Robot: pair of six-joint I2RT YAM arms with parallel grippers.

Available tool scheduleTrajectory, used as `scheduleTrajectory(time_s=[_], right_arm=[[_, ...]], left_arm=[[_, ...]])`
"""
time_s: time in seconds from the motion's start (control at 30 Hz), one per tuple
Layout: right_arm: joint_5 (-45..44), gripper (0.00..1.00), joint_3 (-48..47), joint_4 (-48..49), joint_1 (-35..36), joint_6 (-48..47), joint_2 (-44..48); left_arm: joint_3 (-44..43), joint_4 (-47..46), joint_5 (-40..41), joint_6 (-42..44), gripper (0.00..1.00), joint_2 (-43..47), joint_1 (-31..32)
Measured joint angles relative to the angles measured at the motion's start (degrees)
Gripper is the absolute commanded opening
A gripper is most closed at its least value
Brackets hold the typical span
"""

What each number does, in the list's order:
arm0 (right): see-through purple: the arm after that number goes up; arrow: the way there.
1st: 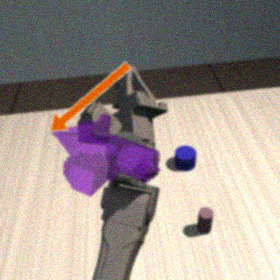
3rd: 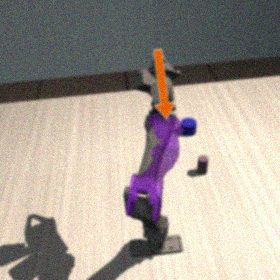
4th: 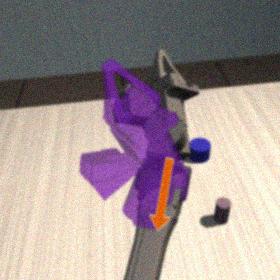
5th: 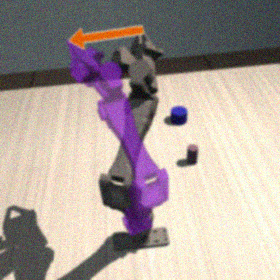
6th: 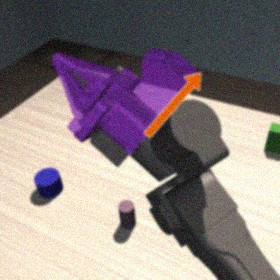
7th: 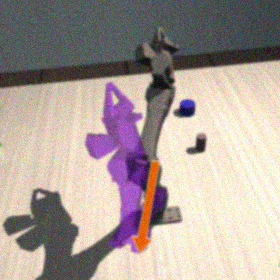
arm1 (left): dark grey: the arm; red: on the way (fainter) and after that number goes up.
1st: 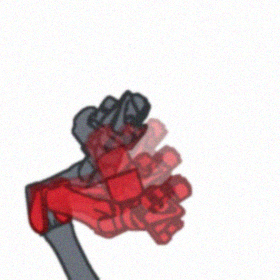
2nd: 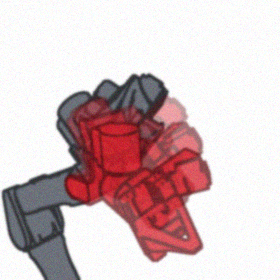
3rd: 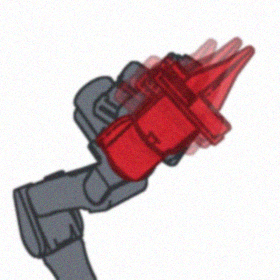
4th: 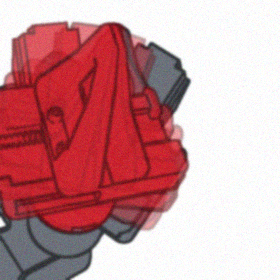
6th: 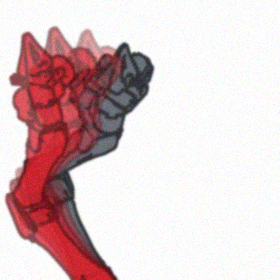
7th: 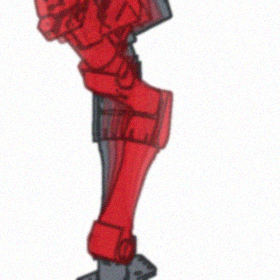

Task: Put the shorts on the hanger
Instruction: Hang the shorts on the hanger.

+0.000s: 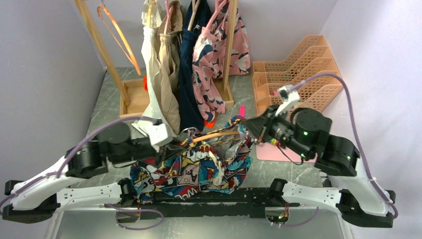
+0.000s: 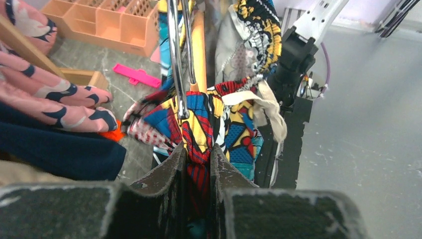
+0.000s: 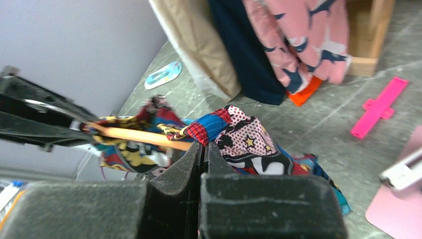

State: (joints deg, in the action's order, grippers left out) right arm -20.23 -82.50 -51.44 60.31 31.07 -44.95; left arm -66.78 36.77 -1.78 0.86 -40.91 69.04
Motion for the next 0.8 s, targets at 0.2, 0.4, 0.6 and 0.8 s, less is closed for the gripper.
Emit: scheduleTrajectory(time_s=[0.2, 0.4, 0.6, 0.8], right_arm=[[9.5, 0.00, -6.2, 2.9, 0.0, -3.2, -9.4], [13.3, 0.00, -19.0, 4.9, 0.0, -7.0, -17.7], [13.3, 0.00, -24.4, 1.6, 0.0, -10.2, -20.7], [13.5, 0.00, -35.9, -1.4, 0.0, -13.4, -26.3]], left_arm=[[3.5, -8.3, -1.9, 1.7, 0.07, -6.9, 0.0], [8.6, -21.3, -2.7, 1.9, 0.07, -6.0, 0.0], [17.8, -36.8, -2.6, 1.2, 0.07, -2.1, 0.0], [19.1, -45.7, -1.6, 1.0, 0.07, -1.5, 0.0]])
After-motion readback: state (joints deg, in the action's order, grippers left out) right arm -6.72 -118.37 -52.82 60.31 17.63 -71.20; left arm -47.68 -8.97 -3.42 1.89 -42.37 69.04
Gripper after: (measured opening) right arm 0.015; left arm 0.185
